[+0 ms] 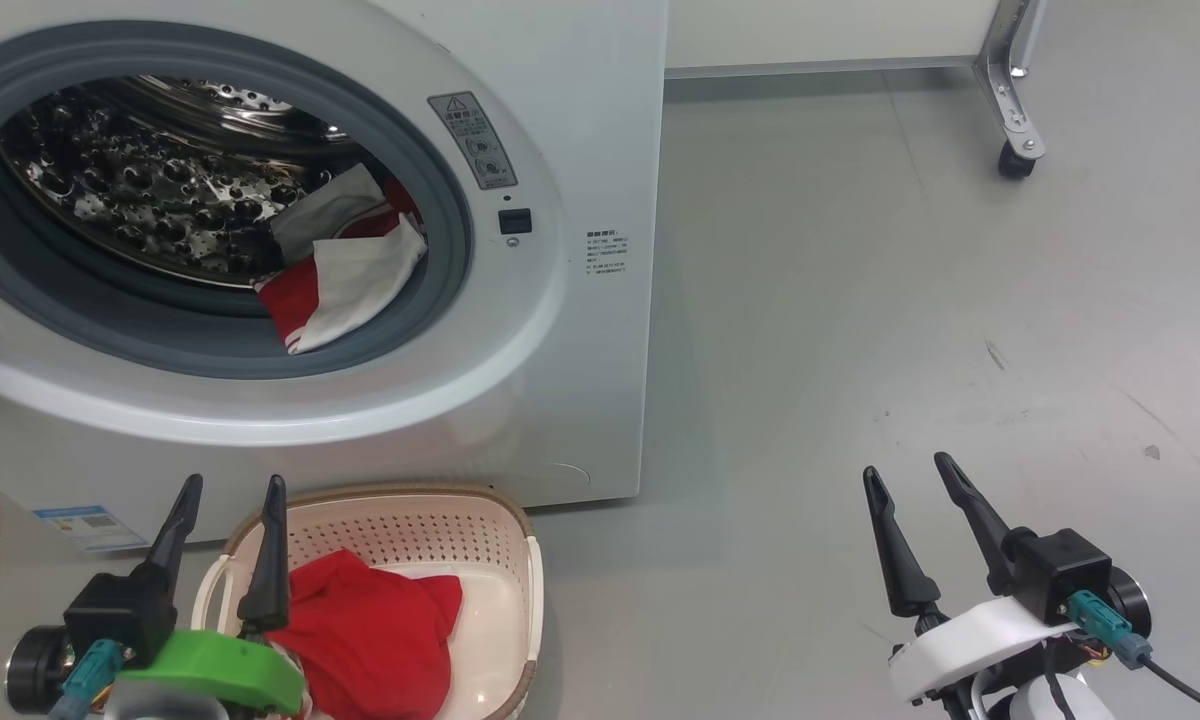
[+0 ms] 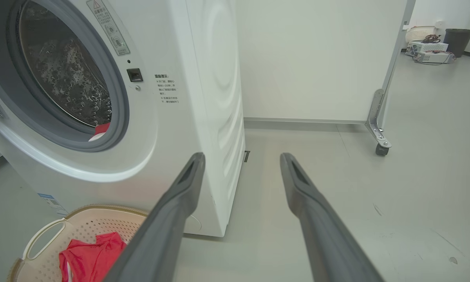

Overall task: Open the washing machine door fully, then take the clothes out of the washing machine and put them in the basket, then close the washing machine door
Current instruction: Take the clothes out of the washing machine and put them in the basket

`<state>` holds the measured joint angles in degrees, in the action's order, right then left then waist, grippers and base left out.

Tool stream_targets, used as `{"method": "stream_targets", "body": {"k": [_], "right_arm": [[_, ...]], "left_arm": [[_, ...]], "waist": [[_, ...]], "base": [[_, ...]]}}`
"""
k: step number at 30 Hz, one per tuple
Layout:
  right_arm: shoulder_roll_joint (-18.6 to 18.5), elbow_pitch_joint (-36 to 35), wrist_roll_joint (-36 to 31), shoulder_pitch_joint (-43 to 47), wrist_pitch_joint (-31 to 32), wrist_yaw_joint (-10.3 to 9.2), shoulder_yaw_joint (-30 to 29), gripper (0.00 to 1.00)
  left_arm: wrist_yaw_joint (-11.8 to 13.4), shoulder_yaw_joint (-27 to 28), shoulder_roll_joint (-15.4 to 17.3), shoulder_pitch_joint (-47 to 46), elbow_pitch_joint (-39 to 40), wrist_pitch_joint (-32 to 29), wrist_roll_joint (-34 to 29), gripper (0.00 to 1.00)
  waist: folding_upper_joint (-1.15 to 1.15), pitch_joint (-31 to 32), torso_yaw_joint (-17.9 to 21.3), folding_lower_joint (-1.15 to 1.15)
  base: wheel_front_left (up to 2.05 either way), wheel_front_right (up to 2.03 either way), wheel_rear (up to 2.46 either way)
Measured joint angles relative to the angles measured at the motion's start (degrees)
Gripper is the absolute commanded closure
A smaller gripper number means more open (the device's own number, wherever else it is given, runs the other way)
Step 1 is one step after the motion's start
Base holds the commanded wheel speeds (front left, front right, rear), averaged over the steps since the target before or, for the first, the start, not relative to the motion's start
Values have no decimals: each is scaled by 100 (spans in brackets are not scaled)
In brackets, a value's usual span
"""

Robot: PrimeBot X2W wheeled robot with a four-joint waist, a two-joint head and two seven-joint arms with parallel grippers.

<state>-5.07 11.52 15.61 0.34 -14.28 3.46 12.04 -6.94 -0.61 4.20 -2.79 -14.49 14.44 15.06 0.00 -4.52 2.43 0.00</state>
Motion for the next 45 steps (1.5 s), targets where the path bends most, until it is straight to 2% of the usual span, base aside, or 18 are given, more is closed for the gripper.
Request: {"method": "stream_targets", "body": {"k": [16,45], "right_arm": [[8,-15,0,32,0,2,8,0],[9,-12,0,105,0,52,52,0]], "left_arm": [[0,-105,-29,260,350,0,-7,0],[0,-169,-38,485,460,0,-41,0]], "waist": [[0,41,14,0],[0,77,71,0]], "base": [[0,0,0],[0,0,0]]}}
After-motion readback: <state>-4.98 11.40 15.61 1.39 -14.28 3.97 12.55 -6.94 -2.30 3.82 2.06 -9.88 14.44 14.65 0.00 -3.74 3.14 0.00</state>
